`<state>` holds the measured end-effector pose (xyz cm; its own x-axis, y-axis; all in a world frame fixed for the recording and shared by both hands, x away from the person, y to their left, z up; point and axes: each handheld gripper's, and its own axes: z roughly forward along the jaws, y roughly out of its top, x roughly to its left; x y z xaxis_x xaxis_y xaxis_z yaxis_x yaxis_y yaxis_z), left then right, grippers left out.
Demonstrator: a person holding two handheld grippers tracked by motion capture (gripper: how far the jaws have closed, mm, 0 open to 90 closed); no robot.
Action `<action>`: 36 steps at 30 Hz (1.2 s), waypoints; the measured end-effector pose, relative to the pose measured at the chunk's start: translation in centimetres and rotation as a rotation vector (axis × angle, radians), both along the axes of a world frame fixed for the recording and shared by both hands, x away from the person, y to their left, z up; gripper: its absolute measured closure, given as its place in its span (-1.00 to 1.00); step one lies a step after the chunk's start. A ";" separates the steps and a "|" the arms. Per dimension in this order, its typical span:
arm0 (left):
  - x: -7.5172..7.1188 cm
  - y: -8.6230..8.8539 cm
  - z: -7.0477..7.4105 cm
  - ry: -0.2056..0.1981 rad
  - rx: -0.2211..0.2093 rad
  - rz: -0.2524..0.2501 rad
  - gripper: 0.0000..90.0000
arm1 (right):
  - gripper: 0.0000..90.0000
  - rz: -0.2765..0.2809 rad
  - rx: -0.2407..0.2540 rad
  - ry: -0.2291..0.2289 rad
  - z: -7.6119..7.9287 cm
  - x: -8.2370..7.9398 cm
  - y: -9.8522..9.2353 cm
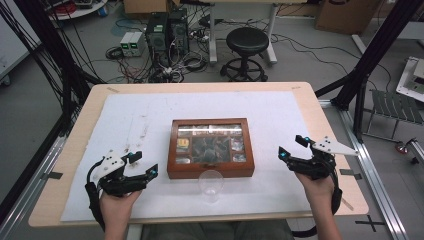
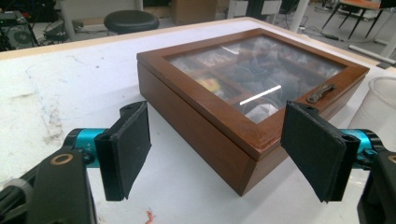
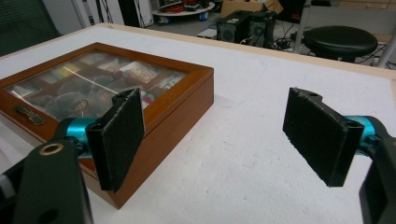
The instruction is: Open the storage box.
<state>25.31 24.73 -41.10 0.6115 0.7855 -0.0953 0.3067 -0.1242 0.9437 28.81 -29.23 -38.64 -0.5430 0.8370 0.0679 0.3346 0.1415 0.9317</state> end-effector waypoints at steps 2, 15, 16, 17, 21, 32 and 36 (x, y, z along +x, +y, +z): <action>0.1 0.0 -0.1 0.004 0.004 0.001 -0.47 | -0.53 0.000 -0.003 0.003 -0.1 0.0 0.0; 0.4 -0.7 -0.8 0.026 0.027 -0.038 -0.46 | -0.53 0.000 -0.008 0.010 -0.3 0.1 0.0; 0.4 -0.7 -0.8 0.026 0.027 -0.038 -0.47 | -0.53 0.000 -0.008 0.010 -0.3 0.1 0.0; 0.4 -0.7 -0.8 0.027 0.030 -0.040 -0.46 | -0.53 0.003 -0.010 0.010 -0.3 0.1 0.1; 0.5 -0.9 -0.9 0.031 0.033 -0.047 -0.46 | -0.53 0.004 -0.007 0.013 -0.3 0.1 0.1; 0.8 -1.4 -1.7 0.058 0.053 -0.079 -0.46 | -0.53 0.006 -0.011 0.016 -0.4 0.1 0.1; 1.0 -1.8 -2.0 0.071 0.066 -0.095 -0.46 | -0.53 0.005 -0.012 0.017 -0.5 0.1 0.1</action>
<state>26.30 22.93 -43.11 0.6770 0.7303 -0.0916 0.3568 -0.2167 0.9087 28.96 -29.12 -39.14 -0.5463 0.8349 0.0671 0.3499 0.1547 0.9239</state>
